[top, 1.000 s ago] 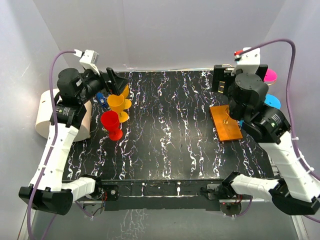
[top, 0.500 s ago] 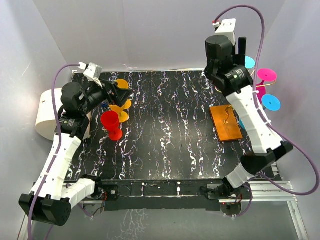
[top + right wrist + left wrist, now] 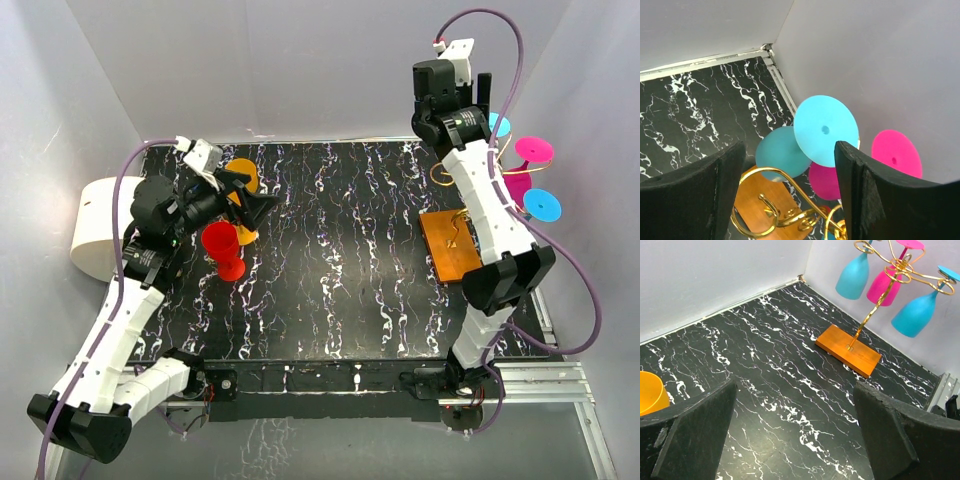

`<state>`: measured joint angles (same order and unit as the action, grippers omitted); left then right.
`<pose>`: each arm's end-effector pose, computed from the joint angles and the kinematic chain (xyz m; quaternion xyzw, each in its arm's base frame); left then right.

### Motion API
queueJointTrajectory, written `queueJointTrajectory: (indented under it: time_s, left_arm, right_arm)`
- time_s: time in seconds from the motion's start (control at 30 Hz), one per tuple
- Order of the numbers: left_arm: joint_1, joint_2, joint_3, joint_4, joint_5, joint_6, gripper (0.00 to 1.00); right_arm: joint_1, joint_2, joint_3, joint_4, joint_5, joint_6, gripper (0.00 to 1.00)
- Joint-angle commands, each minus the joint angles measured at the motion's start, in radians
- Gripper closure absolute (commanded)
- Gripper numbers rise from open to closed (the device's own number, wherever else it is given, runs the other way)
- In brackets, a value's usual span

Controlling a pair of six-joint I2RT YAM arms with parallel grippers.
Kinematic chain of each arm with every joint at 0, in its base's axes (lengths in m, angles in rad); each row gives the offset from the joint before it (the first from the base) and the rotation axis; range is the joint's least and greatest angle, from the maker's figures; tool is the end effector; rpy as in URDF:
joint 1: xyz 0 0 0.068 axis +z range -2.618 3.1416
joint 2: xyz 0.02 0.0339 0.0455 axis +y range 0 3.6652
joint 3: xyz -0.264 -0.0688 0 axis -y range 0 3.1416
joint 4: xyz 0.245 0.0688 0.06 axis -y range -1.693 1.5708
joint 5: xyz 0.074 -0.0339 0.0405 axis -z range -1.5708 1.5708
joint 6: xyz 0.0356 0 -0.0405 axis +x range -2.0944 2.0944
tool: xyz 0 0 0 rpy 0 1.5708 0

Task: Take the wine glass off the wine glass rack

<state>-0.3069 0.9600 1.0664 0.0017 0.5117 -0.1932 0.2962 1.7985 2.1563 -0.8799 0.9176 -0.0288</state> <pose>0.1952 -0.0801 0.4268 0.2248 0.6344 -0.3419 0.6558 0.3631 0.0812 0.4650 0.0932 0.8018 -0.3201 0.4960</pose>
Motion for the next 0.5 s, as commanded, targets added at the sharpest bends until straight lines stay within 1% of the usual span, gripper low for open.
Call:
queueJointTrajectory:
  time_s: [0.0,0.13,0.33,0.4,0.47]
  left_arm:
    - [-0.034,-0.021,0.012,-0.002,-0.033,0.044,0.01]
    - [-0.040,-0.014,0.010,-0.009,-0.057,0.050,0.01]
    - [-0.049,-0.003,0.012,-0.013,-0.071,0.049,0.01]
    - [-0.052,-0.001,0.012,-0.014,-0.071,0.049,0.01]
    - [-0.054,-0.003,0.013,-0.015,-0.072,0.049,0.01]
  right_arm:
    - [-0.005,0.036,0.073,0.038,0.055,-0.007,0.33]
    - [-0.016,0.059,0.061,0.052,0.092,-0.019,0.34]
    - [-0.048,0.077,0.047,0.075,0.087,-0.028,0.35]
    - [-0.055,0.080,0.036,0.085,0.092,-0.035,0.39]
    - [-0.062,0.082,0.033,0.087,0.087,-0.037,0.40]
